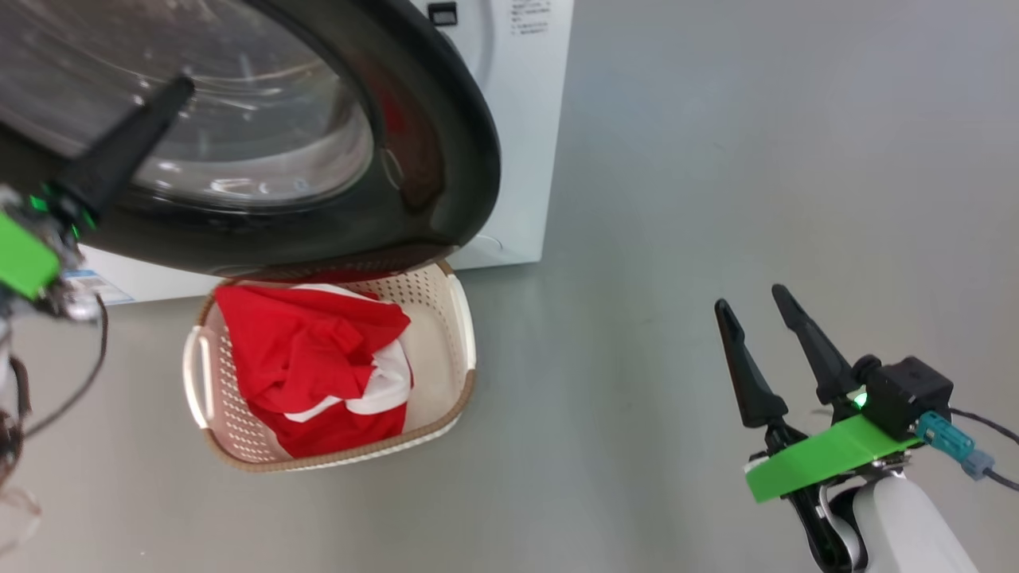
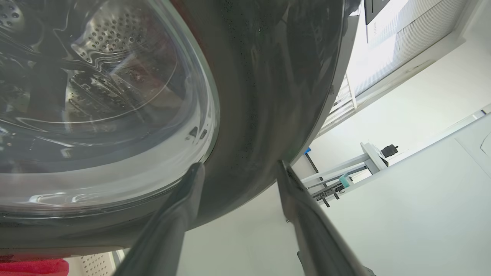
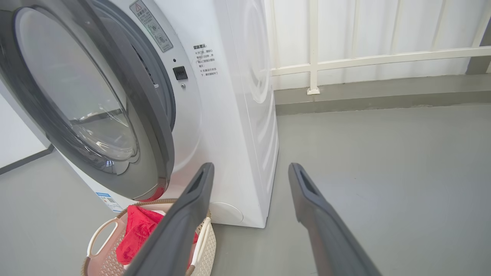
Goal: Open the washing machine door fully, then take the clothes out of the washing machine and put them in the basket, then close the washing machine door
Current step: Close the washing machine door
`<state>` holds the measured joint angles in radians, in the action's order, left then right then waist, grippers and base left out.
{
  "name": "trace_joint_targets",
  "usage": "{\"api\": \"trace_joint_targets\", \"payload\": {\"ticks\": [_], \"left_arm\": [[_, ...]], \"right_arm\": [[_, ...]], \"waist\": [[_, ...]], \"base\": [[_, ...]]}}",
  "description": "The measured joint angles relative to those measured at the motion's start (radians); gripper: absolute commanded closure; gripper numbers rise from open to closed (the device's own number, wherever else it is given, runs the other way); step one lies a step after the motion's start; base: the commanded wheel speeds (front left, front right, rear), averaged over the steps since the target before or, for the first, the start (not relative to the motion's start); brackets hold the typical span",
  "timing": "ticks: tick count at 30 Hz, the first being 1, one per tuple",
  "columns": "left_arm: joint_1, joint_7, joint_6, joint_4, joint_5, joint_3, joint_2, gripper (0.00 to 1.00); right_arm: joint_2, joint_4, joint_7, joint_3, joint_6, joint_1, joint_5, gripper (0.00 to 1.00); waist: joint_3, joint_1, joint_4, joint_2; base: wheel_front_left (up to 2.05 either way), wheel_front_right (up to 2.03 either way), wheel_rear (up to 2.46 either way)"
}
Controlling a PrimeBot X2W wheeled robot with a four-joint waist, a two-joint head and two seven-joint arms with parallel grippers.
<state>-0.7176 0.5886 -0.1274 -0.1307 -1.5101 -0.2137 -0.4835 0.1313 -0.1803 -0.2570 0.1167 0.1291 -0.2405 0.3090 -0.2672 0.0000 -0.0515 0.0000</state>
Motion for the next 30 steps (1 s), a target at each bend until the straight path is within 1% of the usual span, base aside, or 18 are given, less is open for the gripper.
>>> {"api": "trace_joint_targets", "payload": {"ticks": [3, 8, 15, 17, 21, 26, 30], "left_arm": [[0.065, -0.032, 0.000, 0.023, 0.001, -0.011, -0.015, 0.00], [0.182, -0.099, 0.000, 0.052, 0.003, -0.030, -0.019, 0.00], [0.342, -0.220, 0.000, 0.061, 0.017, -0.063, -0.028, 0.00], [0.381, -0.262, 0.000, 0.060, 0.035, -0.084, -0.035, 0.00], [0.458, -0.330, 0.000, 0.057, 0.029, -0.113, -0.036, 0.00], [0.543, -0.412, 0.000, 0.048, 0.018, -0.126, -0.042, 0.00], [0.582, -0.495, 0.000, 0.029, 0.052, -0.157, -0.065, 0.00]], "right_arm": [[0.003, -0.005, 0.000, 0.000, 0.000, 0.018, 0.000, 0.00], [0.010, -0.010, 0.000, -0.001, 0.000, 0.045, 0.002, 0.00], [0.023, -0.012, 0.000, 0.000, 0.000, 0.060, 0.002, 0.00], [0.024, -0.013, 0.000, 0.000, 0.000, 0.062, 0.003, 0.00], [0.026, -0.018, 0.000, 0.010, 0.000, 0.080, 0.009, 0.00], [0.027, -0.023, 0.000, 0.024, 0.000, 0.084, 0.011, 0.00], [0.031, -0.024, 0.000, 0.022, 0.000, 0.100, 0.012, 0.00]], "waist": [[0.019, 0.0000, 0.014, 0.0000], [0.050, 0.0000, 0.036, 0.0000], [0.083, -0.0001, 0.057, 0.0000], [0.090, 0.0000, 0.060, 0.0000], [0.102, 0.0000, 0.060, 0.0000], [0.108, 0.0000, 0.045, 0.0000], [0.113, 0.0000, 0.031, 0.0000]], "base": [[0.00, 0.00, 0.00], [0.00, 0.00, 0.00], [0.00, 0.00, 0.00], [0.00, 0.00, 0.00], [0.00, 0.00, 0.00], [0.00, 0.00, 0.00], [0.00, 0.00, 0.00]]}}
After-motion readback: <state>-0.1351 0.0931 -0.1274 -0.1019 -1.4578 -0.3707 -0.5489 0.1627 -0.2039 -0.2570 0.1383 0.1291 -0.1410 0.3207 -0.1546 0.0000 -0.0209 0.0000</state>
